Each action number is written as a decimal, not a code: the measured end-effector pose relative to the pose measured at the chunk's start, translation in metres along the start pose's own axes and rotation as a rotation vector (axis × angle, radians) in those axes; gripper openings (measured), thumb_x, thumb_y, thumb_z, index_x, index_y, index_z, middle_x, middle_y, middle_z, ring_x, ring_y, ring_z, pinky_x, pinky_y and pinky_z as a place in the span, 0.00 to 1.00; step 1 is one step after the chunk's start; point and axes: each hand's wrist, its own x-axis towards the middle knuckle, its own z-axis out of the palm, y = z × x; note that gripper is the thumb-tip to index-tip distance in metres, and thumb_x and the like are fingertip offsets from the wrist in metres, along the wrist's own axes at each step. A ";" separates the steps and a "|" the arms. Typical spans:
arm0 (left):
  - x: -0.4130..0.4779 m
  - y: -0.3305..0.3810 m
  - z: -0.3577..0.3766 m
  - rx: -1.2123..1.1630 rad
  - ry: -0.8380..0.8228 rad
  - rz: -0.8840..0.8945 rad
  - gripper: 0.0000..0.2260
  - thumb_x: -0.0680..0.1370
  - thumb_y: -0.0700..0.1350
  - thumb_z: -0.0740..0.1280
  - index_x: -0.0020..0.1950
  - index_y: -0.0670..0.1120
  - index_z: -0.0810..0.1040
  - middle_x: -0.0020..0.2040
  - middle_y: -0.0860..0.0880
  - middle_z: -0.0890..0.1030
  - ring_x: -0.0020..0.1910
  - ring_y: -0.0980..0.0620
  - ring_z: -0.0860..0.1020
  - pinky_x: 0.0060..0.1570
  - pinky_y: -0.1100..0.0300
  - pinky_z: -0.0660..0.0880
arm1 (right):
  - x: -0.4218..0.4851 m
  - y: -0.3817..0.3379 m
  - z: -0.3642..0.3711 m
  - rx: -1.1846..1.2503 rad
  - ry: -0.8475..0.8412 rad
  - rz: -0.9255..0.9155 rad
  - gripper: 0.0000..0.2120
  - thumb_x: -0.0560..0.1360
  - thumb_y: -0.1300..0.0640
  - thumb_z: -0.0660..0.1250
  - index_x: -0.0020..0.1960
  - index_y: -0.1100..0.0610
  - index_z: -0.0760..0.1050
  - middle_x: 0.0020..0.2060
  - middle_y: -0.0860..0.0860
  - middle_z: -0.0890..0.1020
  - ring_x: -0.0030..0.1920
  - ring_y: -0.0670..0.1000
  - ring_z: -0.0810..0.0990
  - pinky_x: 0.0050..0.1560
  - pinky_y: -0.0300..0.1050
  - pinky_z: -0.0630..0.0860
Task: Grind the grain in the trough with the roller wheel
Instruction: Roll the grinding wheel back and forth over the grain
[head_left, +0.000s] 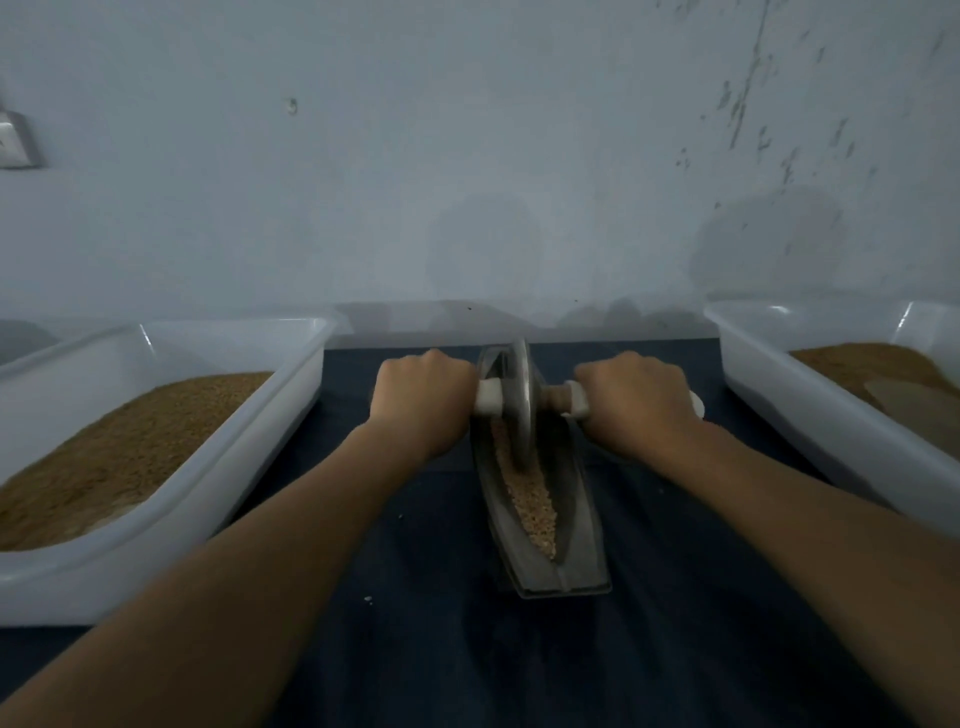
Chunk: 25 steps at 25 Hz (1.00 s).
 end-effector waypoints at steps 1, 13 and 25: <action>-0.013 -0.002 0.000 0.005 0.049 0.038 0.04 0.75 0.48 0.68 0.48 0.51 0.77 0.36 0.51 0.71 0.34 0.47 0.74 0.32 0.55 0.66 | -0.014 0.005 0.002 -0.028 0.059 -0.037 0.11 0.74 0.47 0.69 0.39 0.47 0.68 0.36 0.45 0.75 0.36 0.51 0.74 0.33 0.43 0.65; 0.008 -0.004 0.011 -0.073 -0.012 -0.065 0.04 0.76 0.47 0.66 0.49 0.51 0.78 0.38 0.51 0.72 0.35 0.48 0.71 0.36 0.54 0.67 | 0.015 -0.005 -0.011 -0.052 -0.038 -0.043 0.03 0.76 0.51 0.69 0.45 0.47 0.74 0.44 0.49 0.80 0.43 0.54 0.78 0.40 0.47 0.72; 0.006 -0.002 0.005 0.024 0.006 -0.054 0.04 0.76 0.46 0.65 0.48 0.51 0.79 0.39 0.50 0.76 0.35 0.48 0.75 0.34 0.55 0.67 | 0.007 -0.004 -0.004 0.009 0.013 -0.008 0.07 0.75 0.50 0.69 0.43 0.47 0.70 0.41 0.49 0.79 0.43 0.55 0.80 0.39 0.46 0.72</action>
